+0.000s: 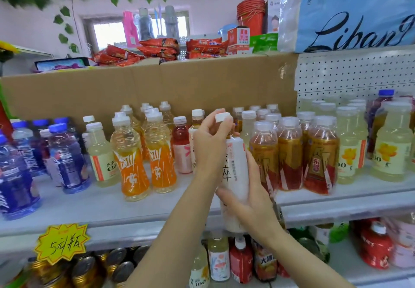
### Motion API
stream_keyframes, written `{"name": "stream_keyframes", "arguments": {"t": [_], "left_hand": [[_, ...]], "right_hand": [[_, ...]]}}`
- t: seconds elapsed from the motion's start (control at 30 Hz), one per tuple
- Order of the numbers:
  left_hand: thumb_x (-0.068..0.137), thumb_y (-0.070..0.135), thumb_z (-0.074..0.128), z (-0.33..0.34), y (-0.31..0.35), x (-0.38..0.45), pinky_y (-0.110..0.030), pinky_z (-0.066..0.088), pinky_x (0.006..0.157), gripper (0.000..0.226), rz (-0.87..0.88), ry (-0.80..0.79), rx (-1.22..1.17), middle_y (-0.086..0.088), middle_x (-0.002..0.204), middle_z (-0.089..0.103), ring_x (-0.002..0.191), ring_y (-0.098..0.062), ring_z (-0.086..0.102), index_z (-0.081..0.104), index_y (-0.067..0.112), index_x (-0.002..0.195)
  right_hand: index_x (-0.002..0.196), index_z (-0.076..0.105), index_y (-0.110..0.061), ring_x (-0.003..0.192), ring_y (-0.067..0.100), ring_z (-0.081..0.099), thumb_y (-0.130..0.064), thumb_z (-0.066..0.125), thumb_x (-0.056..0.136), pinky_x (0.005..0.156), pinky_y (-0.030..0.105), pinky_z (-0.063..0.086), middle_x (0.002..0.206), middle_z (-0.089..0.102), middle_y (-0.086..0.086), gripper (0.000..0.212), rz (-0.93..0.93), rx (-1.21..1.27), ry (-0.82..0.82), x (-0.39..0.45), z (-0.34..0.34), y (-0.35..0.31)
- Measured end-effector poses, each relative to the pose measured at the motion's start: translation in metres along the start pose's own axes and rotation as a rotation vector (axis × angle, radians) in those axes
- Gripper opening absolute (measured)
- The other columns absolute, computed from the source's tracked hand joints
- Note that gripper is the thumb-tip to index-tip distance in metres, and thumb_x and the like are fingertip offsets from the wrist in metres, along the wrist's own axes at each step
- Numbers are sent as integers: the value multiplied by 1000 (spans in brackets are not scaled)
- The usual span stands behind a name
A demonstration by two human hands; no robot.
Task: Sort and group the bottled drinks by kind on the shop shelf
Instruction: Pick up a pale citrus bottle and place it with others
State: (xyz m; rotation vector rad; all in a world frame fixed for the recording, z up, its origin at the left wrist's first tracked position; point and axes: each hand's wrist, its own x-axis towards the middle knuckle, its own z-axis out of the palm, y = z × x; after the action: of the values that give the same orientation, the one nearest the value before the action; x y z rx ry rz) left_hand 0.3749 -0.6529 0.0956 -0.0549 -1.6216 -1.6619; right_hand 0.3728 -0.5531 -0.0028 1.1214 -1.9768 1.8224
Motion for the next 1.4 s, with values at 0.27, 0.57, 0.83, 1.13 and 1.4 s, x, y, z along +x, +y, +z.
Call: {"name": "stream_keyframes", "arguments": {"t": [0.27, 0.57, 0.83, 1.13, 1.4], "left_hand": [[98, 44, 55, -22, -69, 49, -39, 43, 106, 46, 116, 272, 476, 9, 130, 53, 125, -15, 49, 50, 25, 139], [80, 46, 78, -22, -145, 76, -46, 41, 109, 86, -268, 351, 804, -15, 142, 45, 130, -33, 44, 35, 4, 142], [81, 51, 74, -36, -138, 86, -51, 46, 100, 73, -251, 371, 708, -16, 130, 55, 119, -34, 52, 47, 5, 130], [69, 67, 68, -11, -33, -12, -37, 57, 73, 65, 15, 169, 312, 11, 106, 64, 93, -12, 65, 48, 29, 119], [84, 47, 75, 113, -30, -120, -12, 47, 61, 55, -8, -63, 262, 18, 104, 62, 84, 9, 61, 44, 28, 125]], "right_hand": [[141, 41, -40, 111, 12, 65, -40, 73, 80, 91, 43, 57, 122, 65, -13, 70, 198, 301, 127, -5, -21, 15], [128, 47, -35, 102, 26, 70, -54, 78, 58, 82, 47, 60, 112, 70, -6, 79, 309, 440, 220, -18, -38, 21], [110, 60, -43, 95, 44, 68, -61, 92, 43, 71, 48, 58, 111, 69, 13, 75, 343, 572, 233, -33, -48, 5], [125, 55, -27, 90, 30, 70, -33, 80, 69, 70, 42, 59, 111, 70, 12, 62, 295, 641, 351, -51, -89, -15], [129, 51, -18, 95, 29, 69, -26, 72, 76, 75, 43, 58, 113, 69, 10, 58, 232, 469, 435, -98, -194, -26]]}}
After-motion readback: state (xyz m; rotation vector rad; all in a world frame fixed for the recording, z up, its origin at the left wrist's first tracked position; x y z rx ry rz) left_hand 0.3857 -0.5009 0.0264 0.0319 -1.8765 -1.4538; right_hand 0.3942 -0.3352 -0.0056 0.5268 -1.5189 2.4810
